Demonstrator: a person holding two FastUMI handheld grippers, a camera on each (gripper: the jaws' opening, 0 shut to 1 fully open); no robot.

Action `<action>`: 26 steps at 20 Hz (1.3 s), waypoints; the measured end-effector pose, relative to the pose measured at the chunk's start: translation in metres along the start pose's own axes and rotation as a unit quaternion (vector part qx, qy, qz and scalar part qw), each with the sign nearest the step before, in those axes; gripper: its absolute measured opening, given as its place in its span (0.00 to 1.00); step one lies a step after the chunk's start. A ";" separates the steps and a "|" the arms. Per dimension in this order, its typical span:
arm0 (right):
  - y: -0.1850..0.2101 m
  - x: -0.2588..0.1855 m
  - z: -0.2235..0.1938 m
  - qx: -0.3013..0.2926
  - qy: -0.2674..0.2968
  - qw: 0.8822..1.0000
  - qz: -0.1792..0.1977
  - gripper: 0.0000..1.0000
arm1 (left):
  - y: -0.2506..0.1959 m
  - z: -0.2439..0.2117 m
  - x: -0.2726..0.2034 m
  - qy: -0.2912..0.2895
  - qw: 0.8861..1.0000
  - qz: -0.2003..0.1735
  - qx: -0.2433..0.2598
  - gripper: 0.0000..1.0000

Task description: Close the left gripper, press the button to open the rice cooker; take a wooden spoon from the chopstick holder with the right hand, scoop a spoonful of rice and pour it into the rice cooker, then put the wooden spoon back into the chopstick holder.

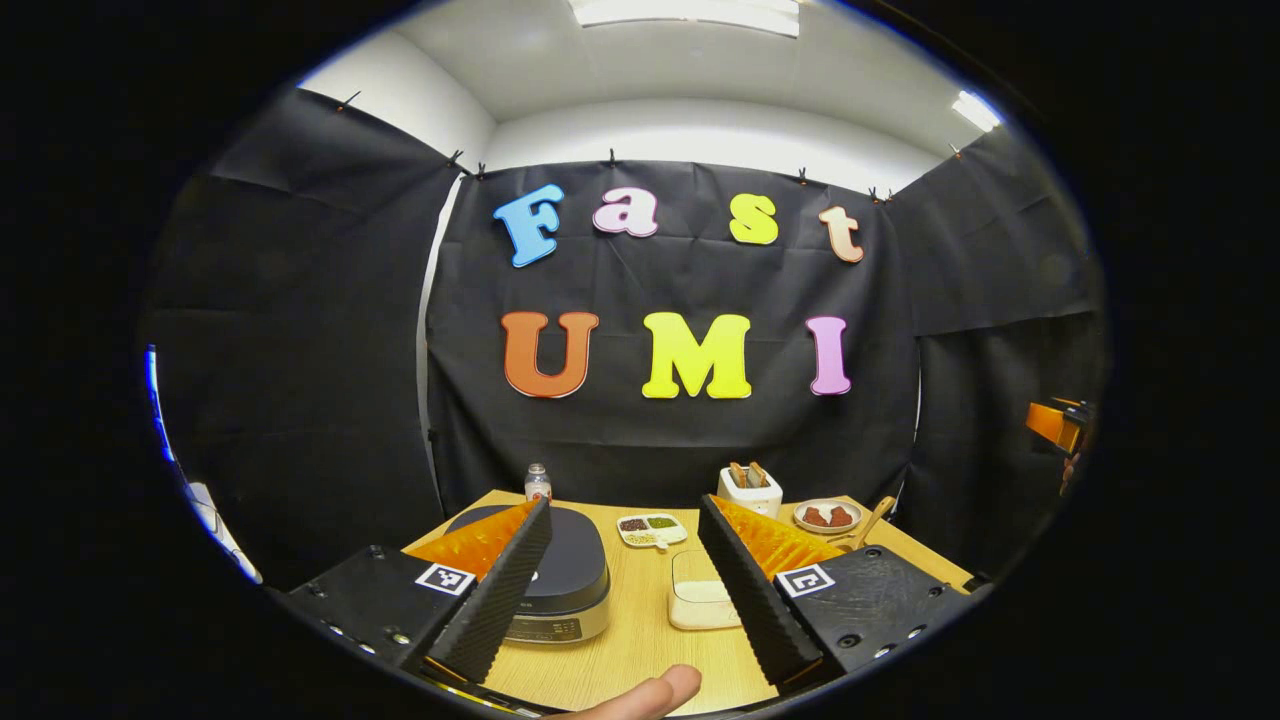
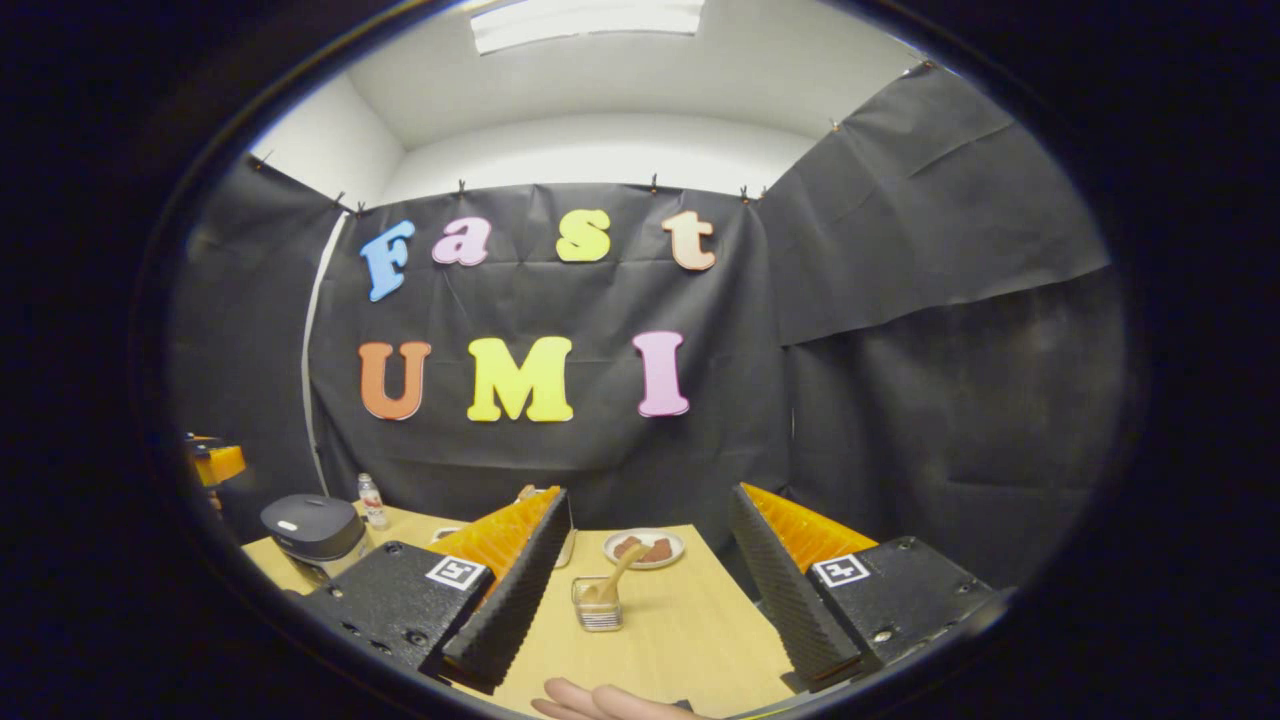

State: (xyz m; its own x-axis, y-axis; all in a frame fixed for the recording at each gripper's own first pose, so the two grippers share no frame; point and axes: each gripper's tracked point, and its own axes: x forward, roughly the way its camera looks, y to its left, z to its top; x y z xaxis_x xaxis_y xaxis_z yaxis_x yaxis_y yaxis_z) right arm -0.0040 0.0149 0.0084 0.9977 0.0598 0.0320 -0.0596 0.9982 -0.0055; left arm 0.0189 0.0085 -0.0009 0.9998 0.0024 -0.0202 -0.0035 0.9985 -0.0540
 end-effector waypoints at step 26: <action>0.015 0.030 -0.067 -0.003 0.050 0.998 0.027 1.00 | 0.097 -0.127 0.091 0.215 0.971 0.105 0.013 0.07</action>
State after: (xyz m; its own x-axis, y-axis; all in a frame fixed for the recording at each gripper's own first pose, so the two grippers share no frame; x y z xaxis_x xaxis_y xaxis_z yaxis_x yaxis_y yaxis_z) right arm 0.0274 0.0315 -0.0580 0.9914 0.1120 -0.0675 -0.1130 0.9935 -0.0101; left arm 0.1074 0.0989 -0.1344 0.8767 0.1885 -0.4426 -0.1996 0.9796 0.0218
